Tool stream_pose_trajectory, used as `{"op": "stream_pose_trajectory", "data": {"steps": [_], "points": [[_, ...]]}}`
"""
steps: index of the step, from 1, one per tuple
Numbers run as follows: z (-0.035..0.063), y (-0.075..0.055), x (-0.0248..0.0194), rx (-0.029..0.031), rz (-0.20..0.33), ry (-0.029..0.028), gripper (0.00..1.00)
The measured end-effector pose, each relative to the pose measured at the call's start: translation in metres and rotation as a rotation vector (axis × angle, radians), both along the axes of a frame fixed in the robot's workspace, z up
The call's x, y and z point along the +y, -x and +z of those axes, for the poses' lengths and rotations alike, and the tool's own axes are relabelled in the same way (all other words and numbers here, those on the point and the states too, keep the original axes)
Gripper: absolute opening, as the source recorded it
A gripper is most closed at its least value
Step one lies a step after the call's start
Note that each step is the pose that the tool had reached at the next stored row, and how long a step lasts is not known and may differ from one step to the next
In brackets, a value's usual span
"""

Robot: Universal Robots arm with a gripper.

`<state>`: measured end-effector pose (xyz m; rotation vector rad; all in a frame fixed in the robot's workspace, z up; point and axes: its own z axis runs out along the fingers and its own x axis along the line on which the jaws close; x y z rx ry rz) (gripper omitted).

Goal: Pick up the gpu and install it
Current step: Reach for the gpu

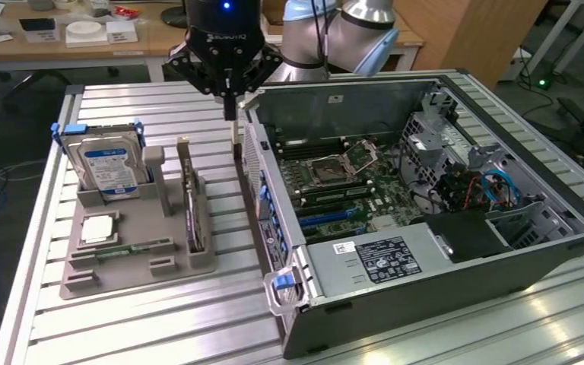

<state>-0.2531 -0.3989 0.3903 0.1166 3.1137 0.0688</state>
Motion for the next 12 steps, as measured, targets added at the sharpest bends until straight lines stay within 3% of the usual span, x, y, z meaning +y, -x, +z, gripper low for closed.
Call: {"op": "stream_pose_trajectory", "data": {"steps": [12], "points": [[-0.0006,0.026,0.0,0.0,0.0,0.0,0.11]]}}
